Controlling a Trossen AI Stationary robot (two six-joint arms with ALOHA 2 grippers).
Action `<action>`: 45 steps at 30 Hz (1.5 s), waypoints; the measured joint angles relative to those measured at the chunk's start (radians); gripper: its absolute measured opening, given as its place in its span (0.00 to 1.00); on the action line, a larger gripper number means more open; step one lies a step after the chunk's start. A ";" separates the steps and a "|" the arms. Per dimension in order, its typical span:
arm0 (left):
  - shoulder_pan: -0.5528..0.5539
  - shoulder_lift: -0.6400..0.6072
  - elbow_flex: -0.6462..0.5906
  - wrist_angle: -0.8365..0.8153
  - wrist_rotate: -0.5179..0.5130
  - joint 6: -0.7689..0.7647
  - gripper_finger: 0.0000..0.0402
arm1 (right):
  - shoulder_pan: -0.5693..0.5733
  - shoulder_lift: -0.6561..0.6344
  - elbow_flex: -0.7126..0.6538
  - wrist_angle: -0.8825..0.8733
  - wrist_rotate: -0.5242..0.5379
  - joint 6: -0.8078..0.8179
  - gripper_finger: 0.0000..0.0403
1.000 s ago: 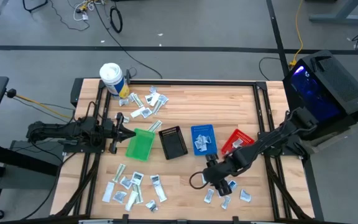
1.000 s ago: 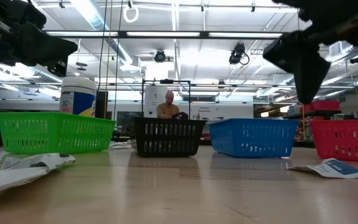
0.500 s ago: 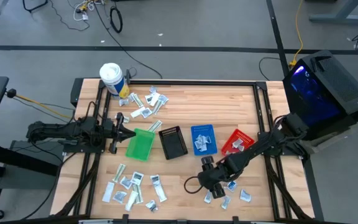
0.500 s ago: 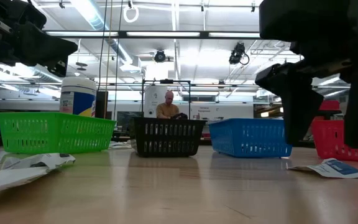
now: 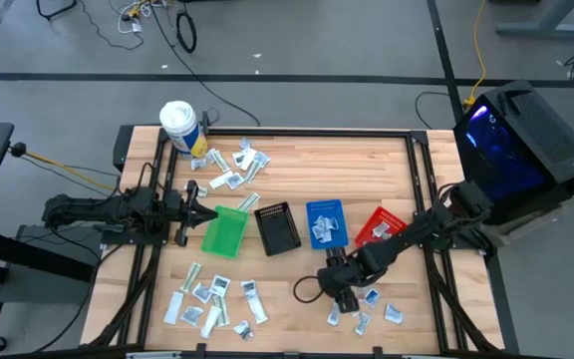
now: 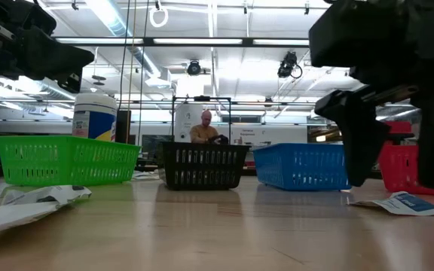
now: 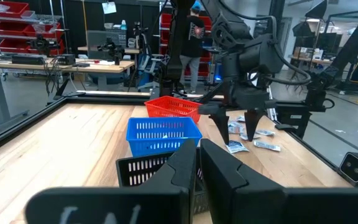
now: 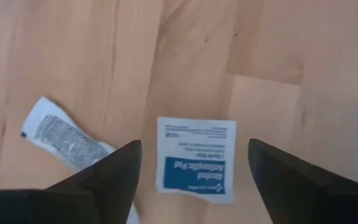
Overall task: Pick & Place First Aid Supplies
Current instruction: Put the alcohol pad into the blue basket
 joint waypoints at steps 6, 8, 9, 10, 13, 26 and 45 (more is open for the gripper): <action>0.000 0.000 0.000 0.000 0.000 0.000 0.08 | 0.000 0.000 -0.001 0.014 0.006 -0.004 0.83; 0.000 0.000 0.000 0.000 0.000 0.000 0.08 | 0.000 0.001 -0.001 0.015 0.017 -0.004 0.84; 0.000 0.000 0.000 0.000 0.000 0.000 0.08 | 0.000 0.004 -0.001 0.017 0.016 -0.004 0.84; 0.000 0.000 0.000 0.000 0.000 0.000 0.08 | 0.000 0.006 -0.001 0.015 0.013 -0.004 0.84; 0.000 0.000 0.000 0.000 0.000 0.000 0.08 | 0.000 0.016 -0.002 0.019 0.002 -0.003 0.83; 0.000 0.000 0.000 0.002 0.000 0.000 0.08 | -0.003 0.050 0.000 0.013 0.005 -0.004 0.83; 0.000 0.000 0.000 0.004 0.000 0.000 0.08 | -0.006 0.052 0.000 0.003 0.011 0.012 0.58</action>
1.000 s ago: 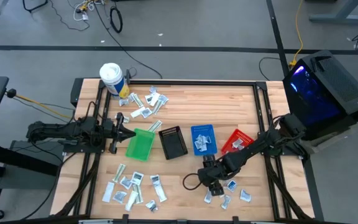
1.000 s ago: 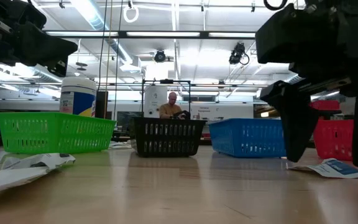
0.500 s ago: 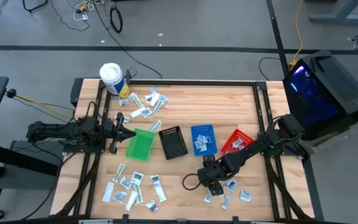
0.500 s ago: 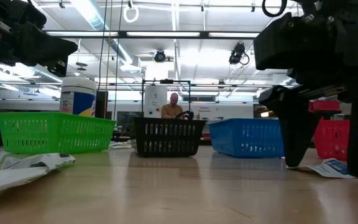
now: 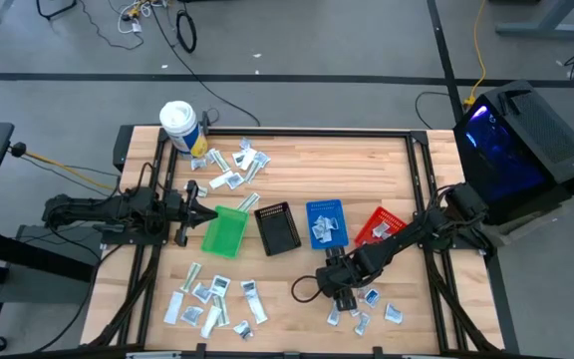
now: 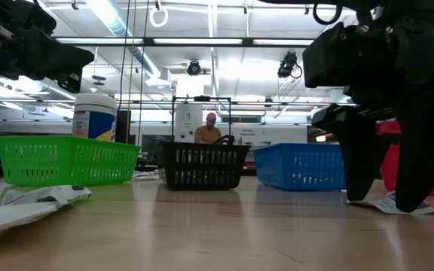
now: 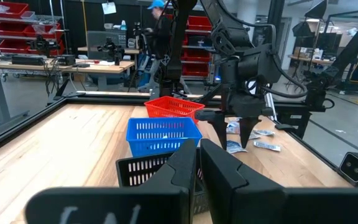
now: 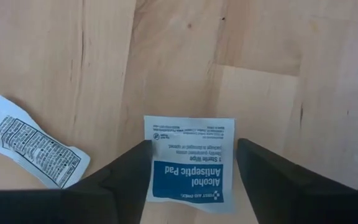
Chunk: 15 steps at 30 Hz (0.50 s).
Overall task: Pick & Place First Aid Supplies
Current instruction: Put the alcohol pad into the blue basket
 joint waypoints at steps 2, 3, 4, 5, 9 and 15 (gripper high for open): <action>0.000 0.000 0.000 0.000 0.000 0.000 0.08 | 0.000 0.000 0.000 0.000 0.000 0.000 0.56; 0.000 0.000 0.000 0.000 0.000 0.000 0.08 | 0.000 0.000 0.000 0.000 0.000 0.000 0.55; 0.000 0.000 0.000 0.000 0.000 0.000 0.08 | 0.000 0.000 0.000 0.000 0.000 0.000 0.55; 0.000 0.000 0.000 0.000 0.000 0.000 0.08 | 0.000 0.000 0.000 0.000 0.000 0.000 0.54; 0.000 0.000 0.000 0.001 0.000 0.000 0.08 | 0.000 0.000 0.000 0.000 0.001 0.001 0.52; 0.000 0.000 0.000 0.001 0.000 0.000 0.08 | 0.000 0.001 0.000 -0.001 0.005 0.003 0.49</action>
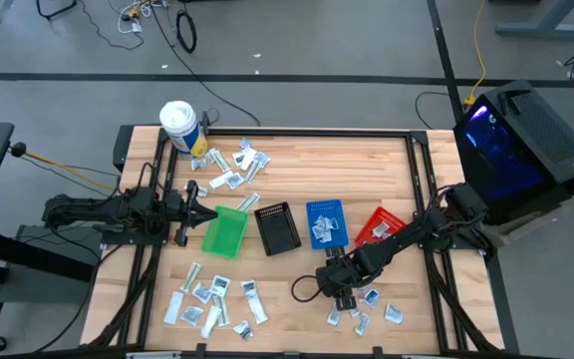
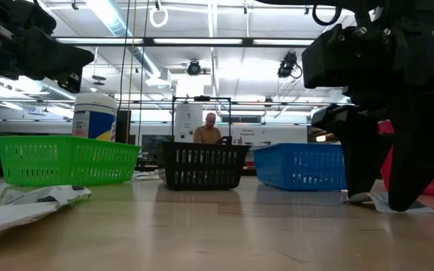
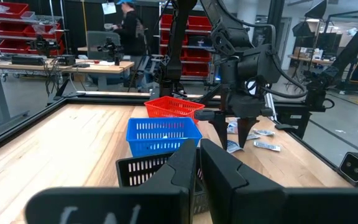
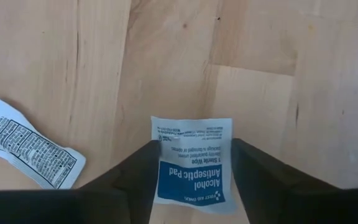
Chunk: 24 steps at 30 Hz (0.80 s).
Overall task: Pick & Place First Aid Supplies
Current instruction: Put the alcohol pad into the blue basket
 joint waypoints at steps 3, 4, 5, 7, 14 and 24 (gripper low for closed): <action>0.000 0.000 0.000 0.000 0.000 0.000 0.08 | 0.000 0.000 0.000 0.000 0.000 0.000 0.47; 0.000 0.000 0.000 0.000 0.000 0.000 0.08 | 0.000 0.000 0.000 0.000 0.000 0.000 0.46; 0.000 0.000 0.000 0.000 0.000 0.000 0.08 | 0.000 0.000 0.000 0.000 0.000 0.000 0.46; 0.000 0.000 0.000 0.000 0.000 0.000 0.08 | 0.000 0.000 0.000 -0.001 0.000 0.000 0.45; 0.000 0.000 0.000 0.001 0.000 0.000 0.08 | 0.000 -0.008 -0.002 -0.012 -0.009 0.000 0.44; 0.000 0.000 0.000 0.001 0.000 0.000 0.08 | 0.002 -0.036 -0.004 -0.029 -0.035 -0.005 0.44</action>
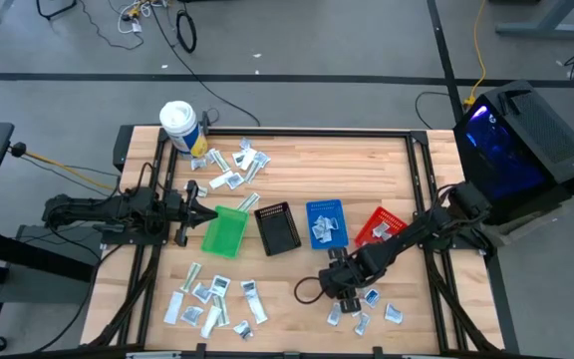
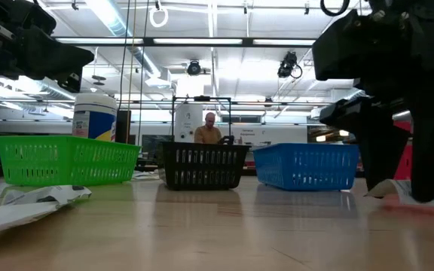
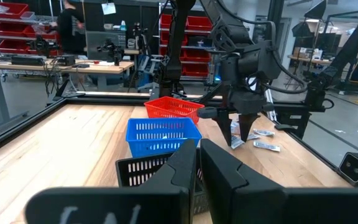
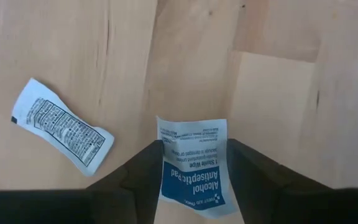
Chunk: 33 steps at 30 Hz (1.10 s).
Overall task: Pick & Place First Aid Supplies
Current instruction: Put the alcohol pad into the blue basket
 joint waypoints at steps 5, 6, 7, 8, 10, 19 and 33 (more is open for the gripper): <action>0.000 0.000 0.000 0.000 0.000 0.000 0.08 | 0.000 -0.002 0.000 -0.002 0.001 -0.005 0.44; 0.000 0.000 0.000 0.000 0.000 0.000 0.08 | 0.000 -0.003 0.000 -0.002 0.001 -0.005 0.44; 0.000 0.000 0.000 0.000 0.000 0.000 0.08 | 0.000 -0.004 0.000 -0.003 0.002 -0.006 0.44; 0.000 0.000 0.000 0.000 0.000 0.000 0.08 | 0.000 -0.008 0.000 -0.005 0.002 -0.006 0.44; 0.000 0.000 0.000 0.000 0.000 0.000 0.08 | -0.001 -0.021 0.001 -0.005 0.006 -0.012 0.44; 0.000 0.000 0.000 0.000 0.000 0.000 0.08 | -0.052 -0.124 0.002 -0.010 0.011 -0.049 0.44; 0.000 0.000 0.000 0.000 0.000 0.000 0.08 | -0.228 -0.252 0.003 -0.023 0.079 -0.195 0.44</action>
